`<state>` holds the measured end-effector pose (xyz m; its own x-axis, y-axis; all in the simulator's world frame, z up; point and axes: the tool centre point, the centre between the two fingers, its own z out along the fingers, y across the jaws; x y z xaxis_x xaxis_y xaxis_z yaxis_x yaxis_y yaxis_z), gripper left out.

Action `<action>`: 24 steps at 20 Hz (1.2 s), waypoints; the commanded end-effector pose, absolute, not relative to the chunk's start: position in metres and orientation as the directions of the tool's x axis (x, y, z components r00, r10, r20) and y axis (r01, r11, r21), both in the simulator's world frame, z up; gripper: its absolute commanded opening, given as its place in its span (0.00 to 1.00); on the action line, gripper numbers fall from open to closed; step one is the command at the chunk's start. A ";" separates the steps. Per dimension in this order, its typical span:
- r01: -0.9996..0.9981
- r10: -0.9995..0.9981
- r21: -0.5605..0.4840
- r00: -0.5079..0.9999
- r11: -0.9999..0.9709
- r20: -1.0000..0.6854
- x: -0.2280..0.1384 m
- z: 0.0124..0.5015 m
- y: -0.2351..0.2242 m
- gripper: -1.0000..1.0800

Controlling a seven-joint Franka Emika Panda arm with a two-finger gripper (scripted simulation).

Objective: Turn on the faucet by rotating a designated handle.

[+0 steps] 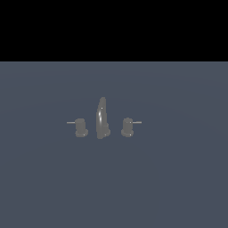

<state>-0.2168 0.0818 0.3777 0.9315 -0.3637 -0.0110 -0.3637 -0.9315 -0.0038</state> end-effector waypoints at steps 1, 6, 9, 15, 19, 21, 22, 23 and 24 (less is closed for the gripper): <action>-0.413 -0.413 -0.004 0.911 -0.911 -0.011 -0.210 0.363 0.092 0.00; -0.505 -0.505 -0.005 0.863 -0.863 -0.011 -0.195 0.336 0.110 0.00; -0.556 -0.556 -0.005 0.831 -0.831 -0.012 -0.185 0.319 0.121 0.00; -0.649 -0.649 -0.007 0.760 -0.760 -0.013 -0.164 0.288 0.139 0.00; -0.703 -0.703 -0.008 0.711 -0.711 -0.014 -0.149 0.268 0.148 0.00; -0.728 -0.728 -0.008 0.686 -0.686 -0.014 -0.142 0.259 0.153 0.00; -0.739 -0.739 -0.008 0.673 -0.673 -0.014 -0.138 0.254 0.155 0.00; -0.751 -0.750 -0.009 0.661 -0.661 -0.015 -0.135 0.250 0.157 0.00; -0.761 -0.761 -0.009 0.648 -0.648 -0.015 -0.131 0.245 0.159 0.00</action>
<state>-0.1366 0.1554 0.2520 0.6683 -0.7438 -0.0143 -0.7439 -0.6682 -0.0073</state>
